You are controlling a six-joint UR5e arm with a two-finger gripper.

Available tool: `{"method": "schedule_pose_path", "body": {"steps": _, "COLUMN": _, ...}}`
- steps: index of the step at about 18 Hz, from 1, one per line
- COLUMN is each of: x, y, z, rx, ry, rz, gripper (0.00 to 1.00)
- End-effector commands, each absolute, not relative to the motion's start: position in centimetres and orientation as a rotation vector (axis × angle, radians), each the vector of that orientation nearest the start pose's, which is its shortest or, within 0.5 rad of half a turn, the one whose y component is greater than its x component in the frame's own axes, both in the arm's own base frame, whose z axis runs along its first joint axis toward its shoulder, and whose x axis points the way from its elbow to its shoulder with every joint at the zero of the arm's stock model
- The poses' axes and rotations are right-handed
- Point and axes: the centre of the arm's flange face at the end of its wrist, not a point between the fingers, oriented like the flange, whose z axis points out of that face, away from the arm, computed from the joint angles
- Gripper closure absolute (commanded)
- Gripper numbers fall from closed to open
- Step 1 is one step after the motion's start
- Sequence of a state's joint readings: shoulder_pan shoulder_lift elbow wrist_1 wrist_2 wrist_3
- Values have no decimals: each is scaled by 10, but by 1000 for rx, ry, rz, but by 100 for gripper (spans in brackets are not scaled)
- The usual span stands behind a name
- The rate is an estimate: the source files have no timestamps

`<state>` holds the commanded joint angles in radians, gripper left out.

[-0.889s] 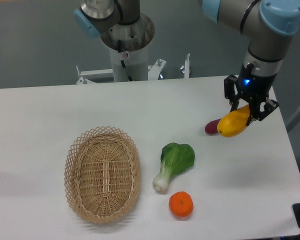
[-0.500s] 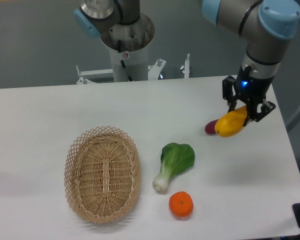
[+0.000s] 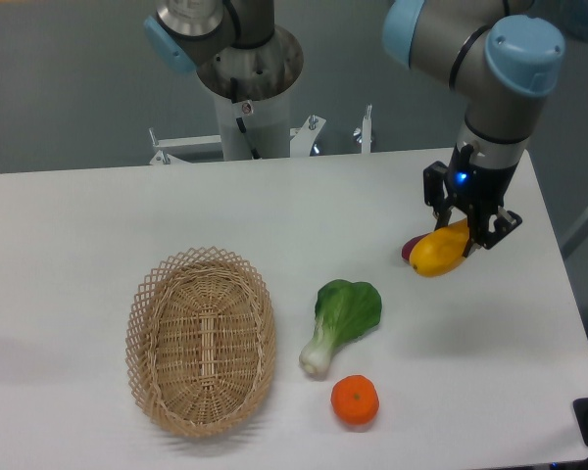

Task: Place the mango on the table
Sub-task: 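Carry the yellow mango in the gripper and lower it toward the table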

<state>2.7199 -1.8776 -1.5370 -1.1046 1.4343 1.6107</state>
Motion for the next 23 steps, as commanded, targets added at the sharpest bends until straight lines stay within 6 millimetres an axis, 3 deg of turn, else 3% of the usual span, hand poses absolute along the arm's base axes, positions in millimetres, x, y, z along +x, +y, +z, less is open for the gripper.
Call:
{"method": "schedule_pose_path", "body": {"steps": 3, "x": -507, "y": 402, "z": 370, "rx": -2863, "ry": 726, "rz": 278, "gripper": 58}}
{"method": "schedule_pose_path", "body": {"steps": 13, "x": -545, "y": 443, "z": 270, "rx": -2819, "ry": 778, "rz": 382, "gripper": 59}}
{"method": "schedule_pose_path", "body": {"steps": 15, "x": -541, "y": 452, "z": 262, "rx": -2810, "ry": 806, "rz": 381, "gripper": 59}}
{"method": "schedule_pose_path", "body": {"steps": 23, "x": -536, "y": 451, "z": 227, "rx": -2813, "ry": 887, "rz": 306, "gripper": 59}}
